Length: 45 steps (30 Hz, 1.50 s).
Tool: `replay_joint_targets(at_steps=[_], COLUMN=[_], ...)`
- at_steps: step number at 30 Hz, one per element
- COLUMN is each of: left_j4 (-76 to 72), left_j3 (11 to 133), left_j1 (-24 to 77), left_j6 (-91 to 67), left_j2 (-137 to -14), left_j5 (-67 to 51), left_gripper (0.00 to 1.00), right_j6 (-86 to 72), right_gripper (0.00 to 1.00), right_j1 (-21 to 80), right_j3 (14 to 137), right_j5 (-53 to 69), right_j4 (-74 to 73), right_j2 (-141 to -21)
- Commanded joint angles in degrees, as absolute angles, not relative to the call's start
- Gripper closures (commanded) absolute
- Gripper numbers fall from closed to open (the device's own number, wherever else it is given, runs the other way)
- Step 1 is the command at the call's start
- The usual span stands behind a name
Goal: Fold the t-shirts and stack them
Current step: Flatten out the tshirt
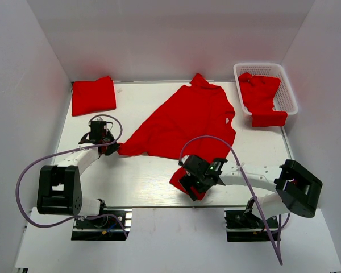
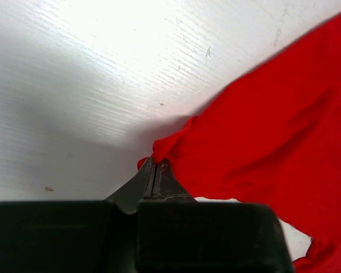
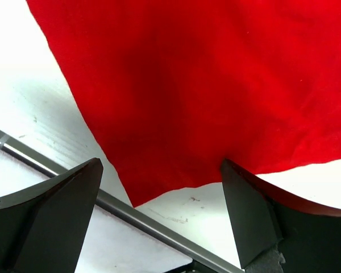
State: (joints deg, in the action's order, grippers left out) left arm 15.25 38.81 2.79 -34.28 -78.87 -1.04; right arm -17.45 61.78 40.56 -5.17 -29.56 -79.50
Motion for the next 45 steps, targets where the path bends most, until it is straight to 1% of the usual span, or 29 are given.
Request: replay_joint_targets(at_steps=[1, 3, 4, 5, 6, 7, 8, 9, 10, 12, 14, 15, 17, 18, 21, 22, 23, 24, 25, 26, 27, 28, 30, 31, 32, 35, 38, 41, 45], left_j4=[13.8, 14.49, 15.02, 15.03, 15.03, 15.03, 15.03, 15.03, 15.03, 15.03, 15.03, 15.03, 14.51, 14.5, 15.03, 15.03, 15.55, 16.34, 16.35, 17.91, 18.8, 19.42, 20.03, 19.17, 19.16, 19.16, 19.78, 19.78, 20.91], left_j3=[38.41, 38.41, 38.41, 38.41, 38.41, 38.41, 38.41, 38.41, 38.41, 38.41, 38.93, 38.94, 41.04, 41.91, 47.7, 49.2, 50.61, 53.58, 55.01, 57.98, 59.49, 60.89, 64.23, 65.12, 65.91, 70.13, 74.26, 76.8, 82.52], left_j1=[2.55, 2.55, 2.55, 2.03, 2.02, 2.02, 2.02, 2.02, 2.02, 2.02, 2.54, 2.55, 2.55, 2.55, 2.55, 2.55, 2.55, 2.55, 2.55, 2.55, 2.55, 2.55, 2.55, 2.55, 2.55, 2.55, 2.55, 2.55, 2.55], left_j6=[-33.84, -33.84, -33.84, -33.84, -33.84, -33.84, -33.84, -33.84, -33.84, -33.31, -32.7, -32.7, -31.91, -31.9, -30.51, -30.5, -29.45, -28.92, -28.13, -28.13, -28.13, -28.12, -28.12, -27.25, -27.25, -26.72, -26.02, -24.7, -23.55], left_j2=[-77.26, -76.65, -76.64, -76.03, -75.33, -75.32, -74.63, -73.84, -73.83, -72.43, -71.81, -71.81, -71.28, -70.67, -69.96, -69.44, -69.43, -69.43, -69.43, -69.43, -69.43, -68.91, -68.3, -67.77, -67.24, -65.92, -63.46, -61.27, -58.28], left_j5=[0.35, 1.05, 1.75, 1.76, 2.28, 2.29, 2.29, 2.29, 2.29, 2.29, 2.29, 1.5, 0.18, -0.43, -0.44, -0.44, -0.44, 0.6, 1.22, 2.62, 3.59, 4.21, 4.75, 4.75, 3.96, 3.96, 3.96, -0.34, -3.69], left_gripper=[1.0, 1.0, 1.0, 1.0, 1.0, 1.0, 1.0, 1.0, 1.0, 1.0, 1.0, 1.0, 1.0, 1.0, 1.0, 1.0, 1.0, 1.0, 1.0, 1.0, 1.0, 1.0, 1.0, 1.0, 1.0, 1.0, 1.0, 1.0, 1.0], right_j6=[-19.25, -20.9, -21.27, -21.62, -24.32, -25.22, -26.44, -27.24, -30.12, -31.2, -31.2, -30.94, -29.71, -27.36, -19.63, -17.77, -13.93, -12.58, -11.0, -11.25, -10.73, -9.94, -6.0, -4.41, -3.61, -0.62, 2.89, 6.23, 8.52], right_gripper=[0.1, 0.16, 0.2, 0.38, 0.62, 0.62, 0.8, 0.87, 1.0, 1.0, 1.0, 1.0, 1.0, 1.0, 1.0, 1.0, 1.0, 1.0, 1.0, 1.0, 1.0, 1.0, 1.0, 1.0, 1.0, 1.0, 1.0, 1.0, 1.0], right_j1=[62.49, 62.84, 63.02, 63.63, 62.85, 62.84, 62.67, 62.49, 62.49, 62.23, 61.97, 61.53, 60.39, 59.16, 54.24, 49.97, 48.44, 46.95, 45.37, 40.39, 39.12, 37.11, 34.55, 34.19, 33.49, 31.73, 30.5, 30.24, 30.41], right_j3=[38.41, 38.06, 37.97, 38.32, 39.1, 39.11, 39.29, 39.64, 39.73, 40.16, 41.04, 43.13, 45.77, 46.49, 49.56, 51.22, 51.85, 52.73, 56.48, 58.43, 62.19, 63.88, 69.75, 71.26, 76.15, 81.88, 83.32, 85.43, 89.2], right_j5=[-7.12, -8.17, -8.78, -10.53, -14.64, -14.68, -16.24, -18.09, -19.15, -24.48, -27.32, -32.73, -38.72, -41.8, -44.91, -45.61, -45.62, -45.62, -45.27, -45.0, -43.96, -39.68, -35.62, -35.33, -35.94, -35.77, -34.72, -34.54, -28.24], right_j4=[-24.35, -24.0, -23.99, -24.86, -27.05, -27.07, -27.85, -28.64, -29.44, -29.45, -27.69, -27.16, -25.84, -23.84, -16.01, -14.17, -10.24, -9.41, -7.84, -7.3, -7.21, -5.73, -3.96, -4.04, -4.13, -5.98, -5.97, -5.89, -7.12], right_j2=[-81.12, -82.52, -83.05, -84.36, -84.9, -85.34, -84.56, -85.16, -84.82, -83.42, -80.44, -79.64, -76.83, -75.51, -72.52, -71.9, -71.37, -71.19, -71.45, -72.67, -72.95, -73.12, -74.61, -75.05, -75.75, -74.63, -71.48, -67.7, -63.02])
